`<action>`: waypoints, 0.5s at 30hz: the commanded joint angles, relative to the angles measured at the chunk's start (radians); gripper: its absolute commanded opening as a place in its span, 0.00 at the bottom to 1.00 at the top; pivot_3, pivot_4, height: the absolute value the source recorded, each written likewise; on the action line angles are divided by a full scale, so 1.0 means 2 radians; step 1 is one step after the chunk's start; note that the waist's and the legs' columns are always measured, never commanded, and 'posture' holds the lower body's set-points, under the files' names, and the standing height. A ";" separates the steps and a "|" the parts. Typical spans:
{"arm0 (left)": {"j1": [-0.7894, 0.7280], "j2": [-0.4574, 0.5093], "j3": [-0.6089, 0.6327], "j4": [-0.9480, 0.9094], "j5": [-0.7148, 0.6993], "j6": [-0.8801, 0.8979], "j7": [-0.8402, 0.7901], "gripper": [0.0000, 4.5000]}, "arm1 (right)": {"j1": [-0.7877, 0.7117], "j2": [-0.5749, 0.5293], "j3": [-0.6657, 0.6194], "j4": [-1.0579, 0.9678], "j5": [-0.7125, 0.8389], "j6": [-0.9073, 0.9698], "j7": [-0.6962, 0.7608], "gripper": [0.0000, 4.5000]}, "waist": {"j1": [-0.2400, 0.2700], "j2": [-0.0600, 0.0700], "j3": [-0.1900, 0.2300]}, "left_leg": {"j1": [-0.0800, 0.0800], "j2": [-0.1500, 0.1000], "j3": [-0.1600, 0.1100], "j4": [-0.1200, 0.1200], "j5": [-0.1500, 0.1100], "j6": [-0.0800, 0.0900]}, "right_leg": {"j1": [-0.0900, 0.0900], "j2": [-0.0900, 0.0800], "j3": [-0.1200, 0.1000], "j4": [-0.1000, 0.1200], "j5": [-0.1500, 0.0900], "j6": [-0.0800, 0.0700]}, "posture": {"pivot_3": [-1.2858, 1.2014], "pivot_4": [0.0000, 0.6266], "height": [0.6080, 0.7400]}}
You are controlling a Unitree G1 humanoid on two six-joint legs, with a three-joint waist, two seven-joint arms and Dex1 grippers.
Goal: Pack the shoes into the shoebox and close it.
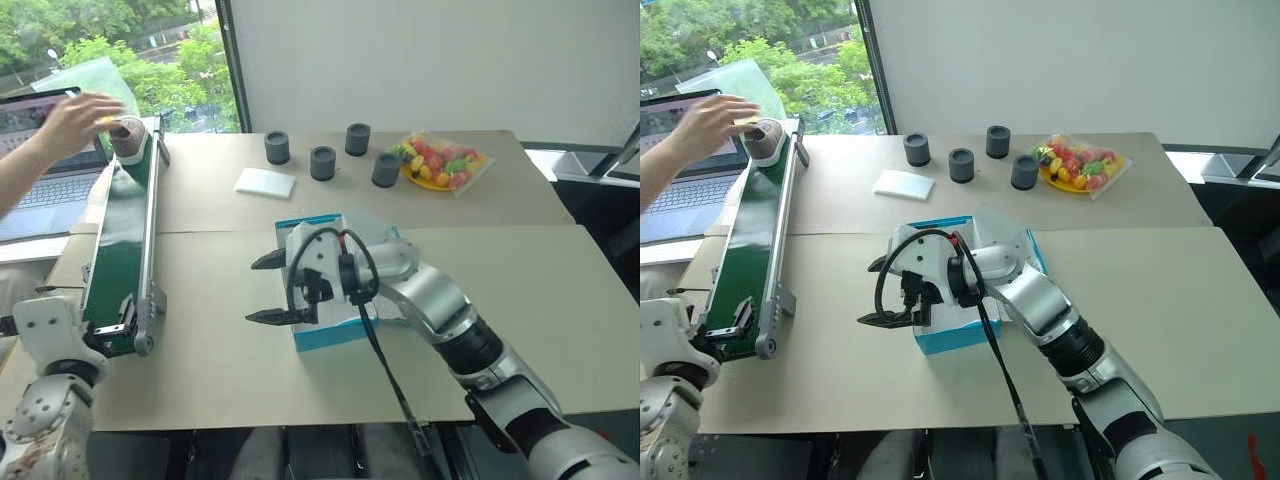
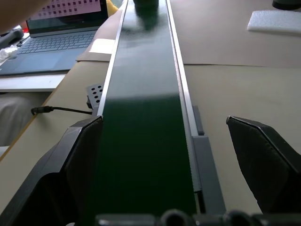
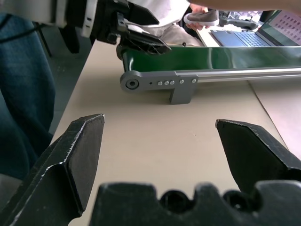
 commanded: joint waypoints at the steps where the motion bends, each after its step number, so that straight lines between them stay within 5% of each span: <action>1: 0.000 0.002 0.015 -0.002 -0.016 0.010 0.003 1.00 | 0.000 0.014 -0.025 0.004 0.000 0.020 -0.021 0.99 | 0.000 -0.001 0.000 | 0.000 0.000 0.000 0.000 0.000 0.000 | 0.000 0.000 0.000 0.000 0.000 0.000 | 0.52 0.24 0.90; 5: -0.001 0.002 0.011 0.005 -0.021 0.013 0.003 1.00 | -0.001 0.031 -0.050 0.016 0.024 0.097 -0.040 0.99 | 0.000 -0.001 0.000 | 0.000 0.000 -0.001 0.000 0.000 0.000 | 0.000 0.000 0.000 0.000 0.000 0.000 | 0.52 0.24 0.90; 15: -0.014 0.001 0.000 0.037 -0.016 0.009 0.016 1.00 | 0.013 0.038 -0.063 0.007 0.022 0.114 -0.049 0.99 | -0.001 -0.001 0.000 | 0.000 0.000 -0.003 0.000 0.000 0.000 | 0.000 0.000 0.001 0.000 0.000 0.000 | 0.52 0.24 0.90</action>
